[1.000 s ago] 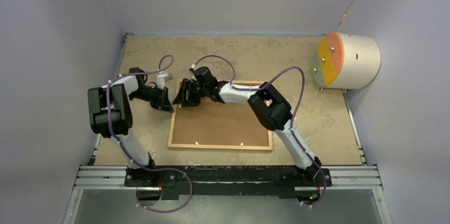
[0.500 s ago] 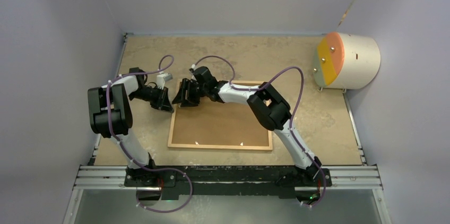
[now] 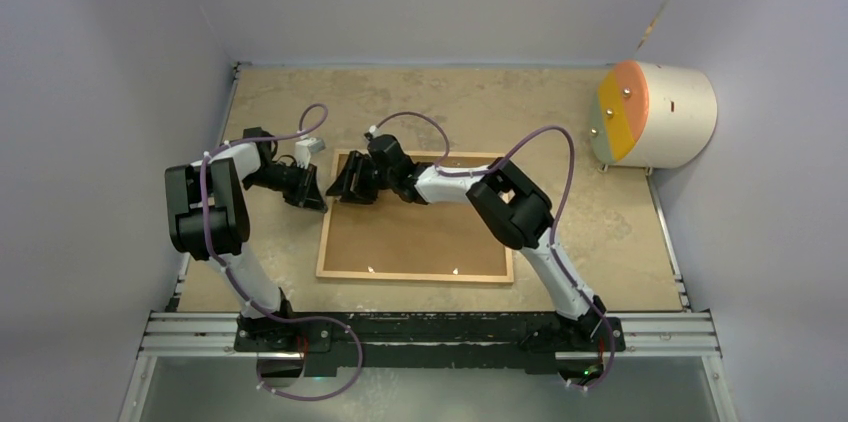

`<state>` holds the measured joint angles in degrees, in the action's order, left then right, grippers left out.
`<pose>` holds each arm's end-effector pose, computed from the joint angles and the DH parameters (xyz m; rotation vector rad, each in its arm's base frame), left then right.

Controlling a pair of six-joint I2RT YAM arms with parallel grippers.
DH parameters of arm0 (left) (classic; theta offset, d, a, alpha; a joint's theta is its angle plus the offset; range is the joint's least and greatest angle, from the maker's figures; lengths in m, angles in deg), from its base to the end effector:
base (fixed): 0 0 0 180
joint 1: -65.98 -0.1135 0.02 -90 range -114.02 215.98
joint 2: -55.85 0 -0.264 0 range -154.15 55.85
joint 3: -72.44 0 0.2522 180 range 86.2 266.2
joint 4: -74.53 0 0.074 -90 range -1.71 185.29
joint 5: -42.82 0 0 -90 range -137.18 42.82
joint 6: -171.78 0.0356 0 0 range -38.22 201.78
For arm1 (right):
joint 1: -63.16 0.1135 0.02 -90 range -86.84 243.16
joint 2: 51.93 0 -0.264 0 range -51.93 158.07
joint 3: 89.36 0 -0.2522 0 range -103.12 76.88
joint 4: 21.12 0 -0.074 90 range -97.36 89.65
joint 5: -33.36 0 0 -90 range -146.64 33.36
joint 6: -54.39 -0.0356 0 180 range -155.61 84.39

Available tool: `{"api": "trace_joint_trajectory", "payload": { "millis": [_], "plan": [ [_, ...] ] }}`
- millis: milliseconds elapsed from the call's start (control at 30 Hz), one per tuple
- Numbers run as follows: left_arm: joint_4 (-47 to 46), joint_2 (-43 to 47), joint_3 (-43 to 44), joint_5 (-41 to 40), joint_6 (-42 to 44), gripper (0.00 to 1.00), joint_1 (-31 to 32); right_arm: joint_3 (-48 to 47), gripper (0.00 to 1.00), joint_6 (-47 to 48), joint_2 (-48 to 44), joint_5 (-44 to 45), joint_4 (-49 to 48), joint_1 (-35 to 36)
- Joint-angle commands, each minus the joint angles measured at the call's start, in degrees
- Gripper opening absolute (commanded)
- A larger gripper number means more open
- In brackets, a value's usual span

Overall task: Put the photo into the frame
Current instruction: Install the photo frame at the center of the board.

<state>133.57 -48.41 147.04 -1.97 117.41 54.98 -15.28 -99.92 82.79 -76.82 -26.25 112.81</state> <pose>0.3056 0.0337 0.1455 0.5741 2.5715 -0.9956 0.3306 0.4082 0.1365 0.0287 2.3566 1.5098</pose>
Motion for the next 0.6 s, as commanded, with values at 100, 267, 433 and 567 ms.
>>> {"api": "trace_joint_trajectory", "payload": {
  "millis": [100, 267, 433, 567],
  "plan": [
    [-5.0, -1.3, -2.2, -3.8, 3.9, 0.04, 0.6, 4.7, 0.53, 2.4, -4.9, 7.0, 2.8, 0.4],
    [-5.2, -1.1, -2.4, -3.7, 3.7, 0.04, 0.6, 2.9, 0.53, 2.5, -3.2, 6.1, 3.6, 0.5],
    [-5.2, -1.1, -2.4, -3.7, 3.7, 0.04, 0.6, -0.8, 0.53, 1.7, -0.4, 4.4, 4.9, 0.8],
    [-5.0, -1.1, -2.4, -3.6, 4.1, 0.04, 0.6, -2.5, 0.53, 1.0, 1.2, 3.6, 5.6, 1.1]
  ]
}}
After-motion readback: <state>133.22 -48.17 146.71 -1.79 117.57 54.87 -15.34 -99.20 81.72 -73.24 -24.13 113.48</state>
